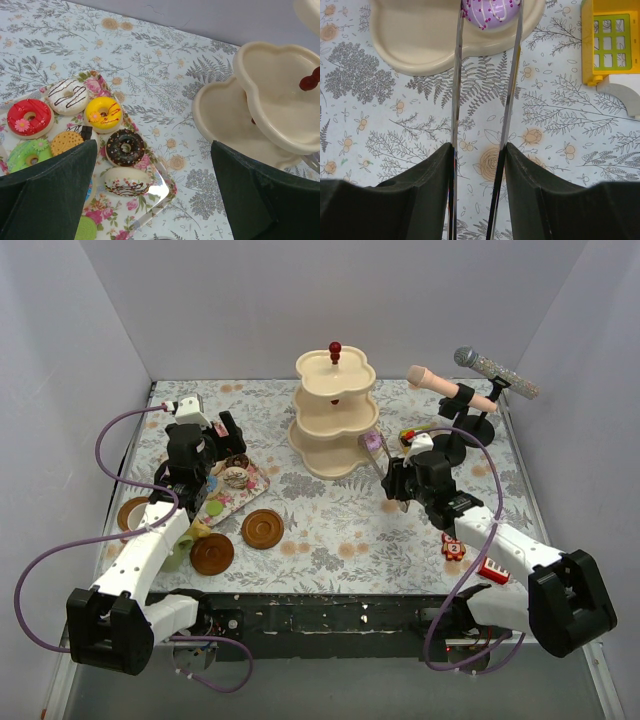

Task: Serve the afternoon tea
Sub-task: Place the desert on the desert table.

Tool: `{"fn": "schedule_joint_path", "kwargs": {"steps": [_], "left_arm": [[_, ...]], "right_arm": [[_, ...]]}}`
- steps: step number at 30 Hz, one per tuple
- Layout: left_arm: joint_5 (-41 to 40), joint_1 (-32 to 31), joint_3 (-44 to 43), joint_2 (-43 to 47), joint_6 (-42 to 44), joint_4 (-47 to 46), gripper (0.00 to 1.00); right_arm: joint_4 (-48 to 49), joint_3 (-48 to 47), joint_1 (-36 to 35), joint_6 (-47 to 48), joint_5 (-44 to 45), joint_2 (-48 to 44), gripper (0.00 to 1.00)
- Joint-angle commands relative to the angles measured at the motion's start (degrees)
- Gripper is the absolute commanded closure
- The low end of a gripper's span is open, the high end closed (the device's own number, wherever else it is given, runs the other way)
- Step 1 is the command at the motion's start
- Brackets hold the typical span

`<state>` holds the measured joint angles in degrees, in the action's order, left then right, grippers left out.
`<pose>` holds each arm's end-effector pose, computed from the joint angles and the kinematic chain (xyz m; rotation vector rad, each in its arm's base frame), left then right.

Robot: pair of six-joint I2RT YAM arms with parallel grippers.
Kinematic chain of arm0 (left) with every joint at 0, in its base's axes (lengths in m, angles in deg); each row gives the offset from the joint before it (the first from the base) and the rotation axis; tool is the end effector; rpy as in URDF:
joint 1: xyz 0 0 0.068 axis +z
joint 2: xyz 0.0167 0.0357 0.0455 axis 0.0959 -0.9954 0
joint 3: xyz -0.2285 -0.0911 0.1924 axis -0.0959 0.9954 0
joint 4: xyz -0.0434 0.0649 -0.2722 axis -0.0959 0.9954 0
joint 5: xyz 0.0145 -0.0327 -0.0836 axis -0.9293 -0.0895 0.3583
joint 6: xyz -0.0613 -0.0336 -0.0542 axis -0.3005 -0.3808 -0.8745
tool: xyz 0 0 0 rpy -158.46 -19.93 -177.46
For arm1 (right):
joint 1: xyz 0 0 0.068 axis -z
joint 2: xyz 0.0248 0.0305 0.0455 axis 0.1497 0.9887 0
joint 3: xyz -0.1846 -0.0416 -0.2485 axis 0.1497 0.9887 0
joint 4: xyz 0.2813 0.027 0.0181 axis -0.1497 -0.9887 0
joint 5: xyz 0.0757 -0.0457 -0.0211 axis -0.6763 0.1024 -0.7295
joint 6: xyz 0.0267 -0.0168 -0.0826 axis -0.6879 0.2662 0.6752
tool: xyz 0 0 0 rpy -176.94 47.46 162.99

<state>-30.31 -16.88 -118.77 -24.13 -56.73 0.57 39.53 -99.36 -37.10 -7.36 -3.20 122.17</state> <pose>0.2990 -0.0466 0.3267 -0.8017 1.7328 -0.6222 0.2671 0.1356 0.2377 -0.2078 2.0367 0.3495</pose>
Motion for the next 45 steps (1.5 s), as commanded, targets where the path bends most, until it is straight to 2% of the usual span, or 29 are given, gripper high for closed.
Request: {"fn": "schedule_joint_path", "kwargs": {"steps": [1, 13, 36, 39, 45], "left_arm": [[0.05, -0.22, -0.15, 0.44, 0.5, -0.77, 0.02], [0.05, -0.14, -0.15, 0.53, 0.5, -0.77, 0.02], [0.31, -0.14, -0.24, 0.44, 0.5, -0.77, 0.02], [0.4, -0.14, -0.24, 0.36, 0.5, -0.77, 0.02], [0.4, -0.14, -0.24, 0.44, 0.41, -0.77, 0.02]], "right_arm": [[6.74, -0.77, 1.59, 0.89, -3.55, 1.2, 0.64], [8.85, -3.67, 3.35, 1.85, -5.58, 7.88, 0.65], [10.61, -7.54, 4.5, 4.14, -5.58, 15.0, 0.65], [9.82, -8.07, 4.5, 4.4, -5.23, 15.27, 0.63], [9.03, -8.59, 4.5, 4.93, -4.97, 15.62, 0.53]]}}
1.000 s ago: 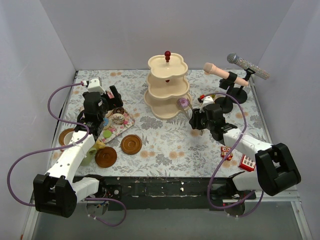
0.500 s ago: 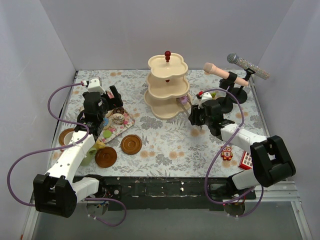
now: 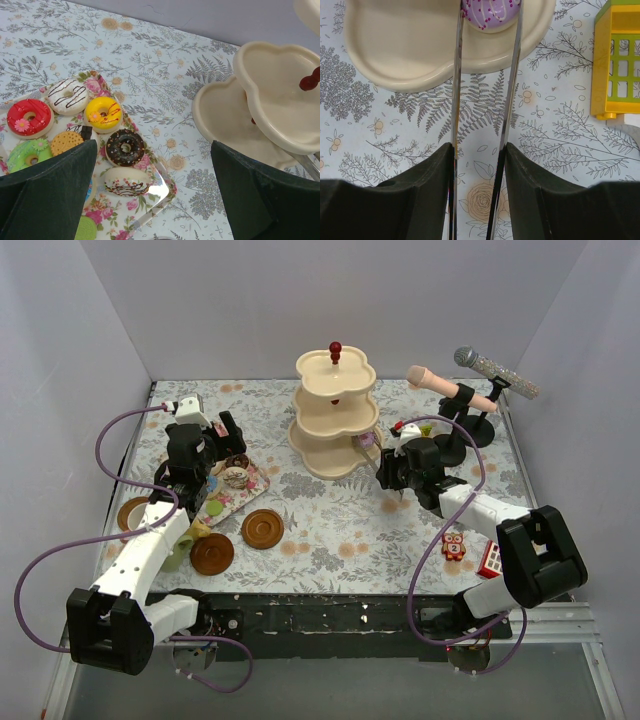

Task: Serve the afternoon tea
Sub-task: Place the desert on the desert table.

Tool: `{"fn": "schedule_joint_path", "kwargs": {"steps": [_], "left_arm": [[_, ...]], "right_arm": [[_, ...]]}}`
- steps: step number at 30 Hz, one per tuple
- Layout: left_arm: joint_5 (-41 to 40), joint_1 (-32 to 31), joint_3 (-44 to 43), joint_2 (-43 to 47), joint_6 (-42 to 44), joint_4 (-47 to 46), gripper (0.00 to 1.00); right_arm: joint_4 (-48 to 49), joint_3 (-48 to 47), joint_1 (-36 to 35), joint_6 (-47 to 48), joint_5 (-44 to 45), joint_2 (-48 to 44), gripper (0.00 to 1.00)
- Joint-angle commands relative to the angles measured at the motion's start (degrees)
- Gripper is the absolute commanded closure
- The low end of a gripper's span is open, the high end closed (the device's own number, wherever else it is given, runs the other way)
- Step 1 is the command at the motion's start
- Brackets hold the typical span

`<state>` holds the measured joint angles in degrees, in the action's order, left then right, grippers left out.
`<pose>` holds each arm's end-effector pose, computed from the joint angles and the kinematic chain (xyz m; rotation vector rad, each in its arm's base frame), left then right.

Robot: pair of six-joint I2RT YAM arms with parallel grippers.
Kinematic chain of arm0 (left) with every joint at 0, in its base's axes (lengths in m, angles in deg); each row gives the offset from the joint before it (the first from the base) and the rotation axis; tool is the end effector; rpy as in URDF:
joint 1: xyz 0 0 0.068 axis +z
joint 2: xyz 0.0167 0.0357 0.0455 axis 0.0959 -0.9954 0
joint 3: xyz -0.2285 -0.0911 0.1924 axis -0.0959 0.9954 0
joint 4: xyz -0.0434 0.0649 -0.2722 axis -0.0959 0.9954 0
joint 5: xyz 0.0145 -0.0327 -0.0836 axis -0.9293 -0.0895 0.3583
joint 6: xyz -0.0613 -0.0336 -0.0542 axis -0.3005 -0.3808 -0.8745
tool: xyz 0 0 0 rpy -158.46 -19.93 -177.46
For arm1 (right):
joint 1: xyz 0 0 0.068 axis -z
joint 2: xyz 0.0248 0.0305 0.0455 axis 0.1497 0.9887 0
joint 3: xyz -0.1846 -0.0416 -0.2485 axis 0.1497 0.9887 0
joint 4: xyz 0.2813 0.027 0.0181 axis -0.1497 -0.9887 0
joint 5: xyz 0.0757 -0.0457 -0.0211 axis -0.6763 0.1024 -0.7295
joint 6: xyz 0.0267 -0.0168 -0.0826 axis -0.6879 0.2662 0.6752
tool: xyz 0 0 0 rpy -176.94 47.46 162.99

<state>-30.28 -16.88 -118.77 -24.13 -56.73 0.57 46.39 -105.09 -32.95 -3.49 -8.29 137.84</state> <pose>0.2990 -0.0466 0.3267 -0.8014 1.7331 -0.6227 0.3257 0.1460 0.2078 -0.2666 2.0868 0.3378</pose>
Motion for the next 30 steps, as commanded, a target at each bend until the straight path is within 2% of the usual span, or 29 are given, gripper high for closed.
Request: {"fn": "schedule_joint_path", "kwargs": {"steps": [1, 9, 30], "left_arm": [[0.38, -0.14, -0.15, 0.36, 0.49, -0.77, 0.02], [0.38, -0.05, -0.15, 0.36, 0.5, -0.69, 0.02], [0.2, -0.05, -0.24, 0.53, 0.5, -0.69, 0.02]], "right_arm": [[2.16, -2.87, 0.34, 1.23, 0.13, 0.03, 0.52], [1.99, -2.87, 0.34, 1.94, 0.3, -0.05, 0.44], [1.28, -2.17, 0.26, 3.87, 1.01, -2.69, 0.4]]}}
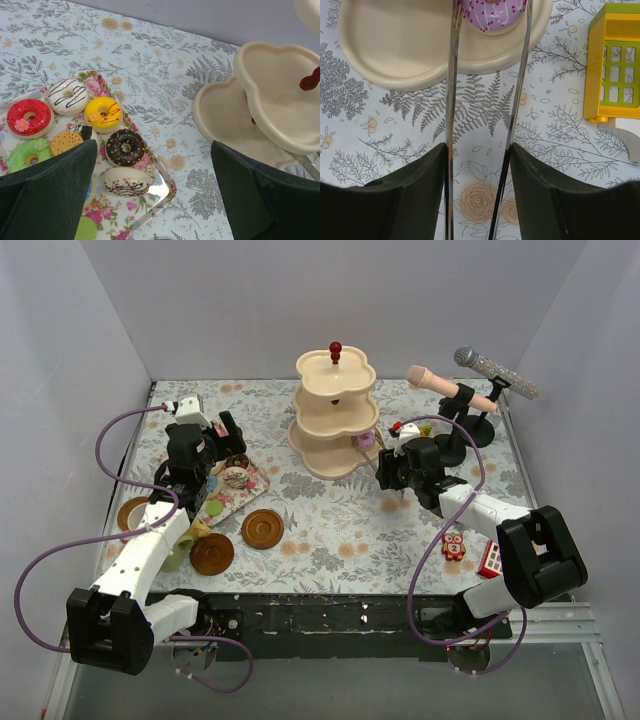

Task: Serve the afternoon tea
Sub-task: Place the desert on the desert table.

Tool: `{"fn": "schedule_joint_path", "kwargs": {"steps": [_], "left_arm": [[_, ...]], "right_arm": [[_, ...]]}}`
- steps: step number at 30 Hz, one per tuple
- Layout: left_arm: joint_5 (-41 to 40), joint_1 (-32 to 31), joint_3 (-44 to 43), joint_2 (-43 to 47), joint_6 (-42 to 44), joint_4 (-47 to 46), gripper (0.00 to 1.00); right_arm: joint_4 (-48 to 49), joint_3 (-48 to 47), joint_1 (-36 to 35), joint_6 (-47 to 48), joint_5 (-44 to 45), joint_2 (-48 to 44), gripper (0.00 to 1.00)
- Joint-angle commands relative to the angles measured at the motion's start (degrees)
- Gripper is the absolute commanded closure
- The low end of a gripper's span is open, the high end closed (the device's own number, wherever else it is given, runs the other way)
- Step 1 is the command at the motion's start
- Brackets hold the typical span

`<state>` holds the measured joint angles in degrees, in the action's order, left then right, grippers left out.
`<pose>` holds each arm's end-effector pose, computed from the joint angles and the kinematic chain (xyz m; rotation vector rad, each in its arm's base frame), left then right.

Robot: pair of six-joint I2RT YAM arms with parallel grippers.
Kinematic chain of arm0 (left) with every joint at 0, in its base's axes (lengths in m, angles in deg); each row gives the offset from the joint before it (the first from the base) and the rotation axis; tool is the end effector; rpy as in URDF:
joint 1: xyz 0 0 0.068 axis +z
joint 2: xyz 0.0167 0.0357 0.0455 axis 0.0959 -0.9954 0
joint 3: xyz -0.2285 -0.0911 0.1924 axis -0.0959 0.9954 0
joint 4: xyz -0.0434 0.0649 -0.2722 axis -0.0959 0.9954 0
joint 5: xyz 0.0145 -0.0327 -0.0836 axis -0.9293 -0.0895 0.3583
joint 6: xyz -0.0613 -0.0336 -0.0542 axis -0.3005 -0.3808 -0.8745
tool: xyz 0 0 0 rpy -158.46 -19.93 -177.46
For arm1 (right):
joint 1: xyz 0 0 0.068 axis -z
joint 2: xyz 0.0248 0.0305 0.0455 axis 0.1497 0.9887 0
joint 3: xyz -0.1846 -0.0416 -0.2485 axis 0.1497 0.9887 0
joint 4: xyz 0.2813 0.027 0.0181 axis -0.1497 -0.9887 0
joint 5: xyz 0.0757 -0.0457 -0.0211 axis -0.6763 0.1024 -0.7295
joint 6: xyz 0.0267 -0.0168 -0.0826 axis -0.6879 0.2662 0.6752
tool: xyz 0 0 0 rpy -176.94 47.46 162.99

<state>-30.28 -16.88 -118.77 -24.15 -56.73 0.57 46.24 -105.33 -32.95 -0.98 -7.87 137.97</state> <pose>0.2991 -0.0466 0.3266 -0.8015 1.7334 -0.6225 0.3268 0.1458 0.2082 -0.3074 2.0783 0.3038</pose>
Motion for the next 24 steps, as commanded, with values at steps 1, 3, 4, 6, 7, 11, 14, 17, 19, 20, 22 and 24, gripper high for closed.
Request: {"fn": "schedule_joint_path", "kwargs": {"steps": [1, 3, 4, 6, 7, 11, 14, 17, 19, 20, 22, 24], "left_arm": [[0.2, -0.14, -0.15, 0.47, 0.5, -0.69, 0.02], [0.2, -0.14, -0.15, 0.55, 0.5, -0.69, 0.02], [0.11, -0.05, -0.24, 0.73, 0.5, -0.69, 0.02], [0.11, -0.05, -0.24, 0.82, 0.5, -0.69, 0.02], [0.11, -0.14, -0.24, 0.73, 0.5, -0.69, 0.02], [0.2, -0.14, -0.24, 0.82, 0.5, -0.69, 0.02], [0.29, -0.14, -0.24, 0.73, 0.5, -0.69, 0.02], [0.29, -0.14, -0.24, 0.82, 0.5, -0.77, 0.02], [0.29, -0.14, -0.24, 0.91, 0.5, -0.69, 0.02], [0.29, -0.14, -0.15, 0.82, 0.5, -0.69, 0.02], [0.38, -0.14, -0.15, 0.82, 0.41, -0.77, 0.02], [0.46, -0.14, -0.24, 0.82, 0.41, -0.77, 0.02]], "right_arm": [[1.18, -1.84, 0.26, 1.53, 0.85, -3.26, 0.41], [0.91, -1.57, 0.34, 1.71, 1.03, -4.14, 0.41], [0.82, -1.4, 0.34, 1.71, 1.12, -4.58, 0.42], [0.47, -1.13, 0.34, 2.06, 1.03, -5.28, 0.43], [0.21, -1.05, 0.34, 2.06, 0.85, -5.63, 0.43], [-0.41, -0.17, 0.26, 2.24, 0.06, -6.86, 0.44], [-1.2, 0.53, 0.08, 2.33, -0.55, -7.83, 0.46], [-1.99, 1.41, -0.27, 2.24, -0.9, -8.79, 0.48], [-2.52, 2.2, -0.88, 2.06, -0.9, -9.93, 0.49], [-2.78, 2.55, -1.23, 1.98, -0.9, -10.64, 0.49], [-3.22, 3.35, -2.03, 1.71, -3.27, -11.87, 0.49], [-4.18, 3.79, -2.99, 1.36, -3.98, -13.01, 0.5]]}}
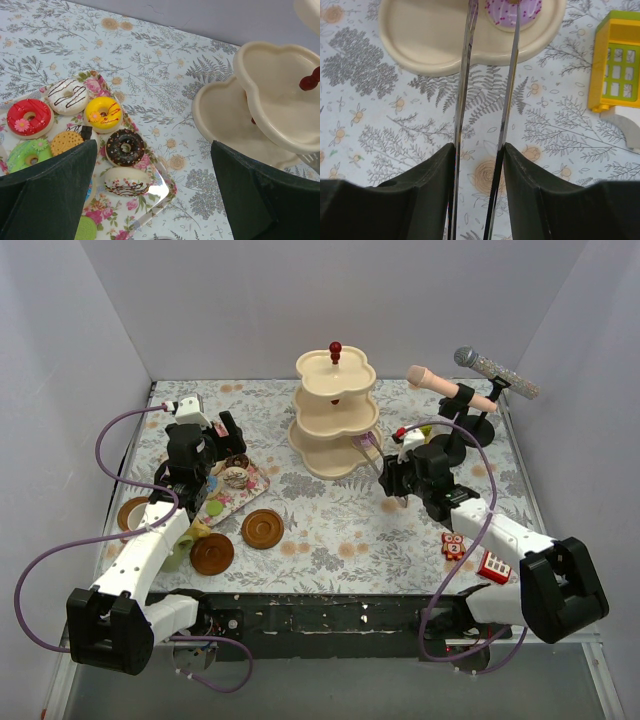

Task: Serve the afternoon tea
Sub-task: Place the desert on the desert table.

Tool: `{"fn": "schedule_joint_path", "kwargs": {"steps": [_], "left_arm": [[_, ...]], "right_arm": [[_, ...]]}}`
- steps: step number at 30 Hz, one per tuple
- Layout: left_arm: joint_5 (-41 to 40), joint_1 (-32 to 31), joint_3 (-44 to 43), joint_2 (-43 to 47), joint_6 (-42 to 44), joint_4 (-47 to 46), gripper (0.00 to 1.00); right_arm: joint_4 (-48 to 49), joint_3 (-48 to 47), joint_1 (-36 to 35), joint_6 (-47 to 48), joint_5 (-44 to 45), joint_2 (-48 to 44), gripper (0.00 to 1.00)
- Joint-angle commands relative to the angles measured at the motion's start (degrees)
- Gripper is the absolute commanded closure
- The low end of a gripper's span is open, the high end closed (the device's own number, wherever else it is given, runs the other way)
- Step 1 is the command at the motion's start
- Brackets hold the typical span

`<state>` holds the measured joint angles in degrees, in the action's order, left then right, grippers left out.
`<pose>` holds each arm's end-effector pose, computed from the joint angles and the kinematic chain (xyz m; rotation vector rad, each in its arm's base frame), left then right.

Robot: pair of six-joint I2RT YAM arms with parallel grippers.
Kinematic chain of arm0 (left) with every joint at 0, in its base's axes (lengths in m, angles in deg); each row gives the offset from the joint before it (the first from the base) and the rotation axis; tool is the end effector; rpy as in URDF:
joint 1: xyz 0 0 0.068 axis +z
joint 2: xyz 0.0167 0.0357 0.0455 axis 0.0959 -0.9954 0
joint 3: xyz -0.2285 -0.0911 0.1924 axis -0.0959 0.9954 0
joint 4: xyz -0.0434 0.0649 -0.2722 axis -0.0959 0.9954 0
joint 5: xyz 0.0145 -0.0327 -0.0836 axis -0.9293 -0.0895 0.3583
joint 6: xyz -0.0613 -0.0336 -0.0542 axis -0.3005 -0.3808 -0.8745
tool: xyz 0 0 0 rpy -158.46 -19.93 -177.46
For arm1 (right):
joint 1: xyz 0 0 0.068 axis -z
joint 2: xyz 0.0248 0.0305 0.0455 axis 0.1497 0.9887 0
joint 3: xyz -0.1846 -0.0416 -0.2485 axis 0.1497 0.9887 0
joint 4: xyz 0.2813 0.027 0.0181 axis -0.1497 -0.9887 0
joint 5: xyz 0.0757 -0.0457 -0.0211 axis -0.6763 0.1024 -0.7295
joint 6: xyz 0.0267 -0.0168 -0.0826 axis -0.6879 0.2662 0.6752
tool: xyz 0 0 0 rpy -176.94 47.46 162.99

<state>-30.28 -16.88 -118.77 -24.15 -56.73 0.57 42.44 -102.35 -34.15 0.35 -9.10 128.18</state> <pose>0.2991 -0.0466 0.3266 -0.8015 1.7334 -0.6225 0.2930 0.1399 0.2343 -0.3573 2.0193 0.3360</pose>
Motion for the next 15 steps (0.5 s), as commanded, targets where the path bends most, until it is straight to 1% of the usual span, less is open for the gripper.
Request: {"fn": "schedule_joint_path", "kwargs": {"steps": [1, 7, 15], "left_arm": [[0.55, -0.05, -0.24, 0.73, 0.32, -0.77, 0.02], [0.64, -0.14, -0.24, 0.82, 0.23, -0.77, 0.02], [0.99, -0.14, -0.15, 0.64, 0.06, -0.86, 0.02]], "right_arm": [[-0.91, 0.9, -2.49, -0.23, -2.93, -3.83, 0.5], [-2.76, 1.61, -8.11, -1.29, -2.76, -6.21, 0.51], [-0.39, -0.15, -19.53, -3.66, -1.0, -4.46, 0.51]]}}
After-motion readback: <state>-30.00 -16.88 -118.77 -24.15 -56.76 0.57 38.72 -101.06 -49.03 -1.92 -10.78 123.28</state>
